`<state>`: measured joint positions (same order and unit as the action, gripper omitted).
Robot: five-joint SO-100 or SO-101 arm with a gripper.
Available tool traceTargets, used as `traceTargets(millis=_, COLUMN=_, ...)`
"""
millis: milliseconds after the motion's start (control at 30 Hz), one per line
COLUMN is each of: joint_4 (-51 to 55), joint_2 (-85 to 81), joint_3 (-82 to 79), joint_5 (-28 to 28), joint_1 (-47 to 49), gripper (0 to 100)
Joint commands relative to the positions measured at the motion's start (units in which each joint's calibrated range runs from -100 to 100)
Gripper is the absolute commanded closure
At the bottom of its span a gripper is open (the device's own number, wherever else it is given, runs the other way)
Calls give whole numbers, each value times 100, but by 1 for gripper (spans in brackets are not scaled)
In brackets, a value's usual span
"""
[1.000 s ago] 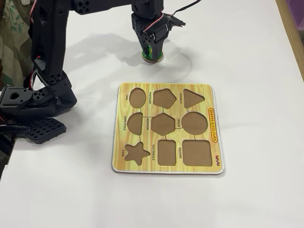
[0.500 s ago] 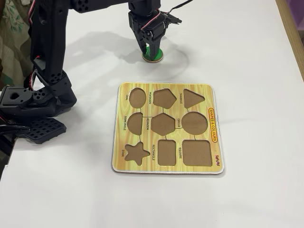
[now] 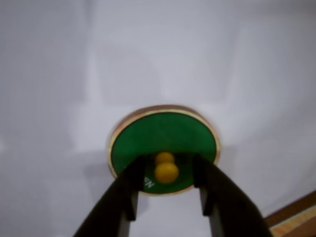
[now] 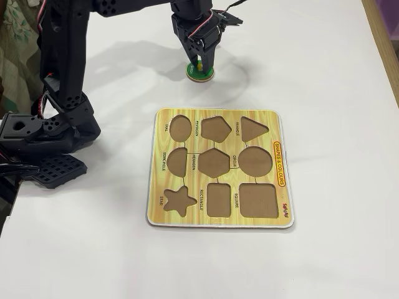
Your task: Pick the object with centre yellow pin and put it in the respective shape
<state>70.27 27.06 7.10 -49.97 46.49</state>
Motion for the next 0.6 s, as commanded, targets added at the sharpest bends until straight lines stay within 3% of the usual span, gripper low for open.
traceTargets(millis=0, joint_4=-60, joint_2=-288, joint_3=18, joint_5=-8, joint_1=-20, gripper=88)
traceTargets(millis=567, joint_4=-103, joint_2=-346, joint_3=-710, joint_5=-8, joint_1=-79, gripper=92)
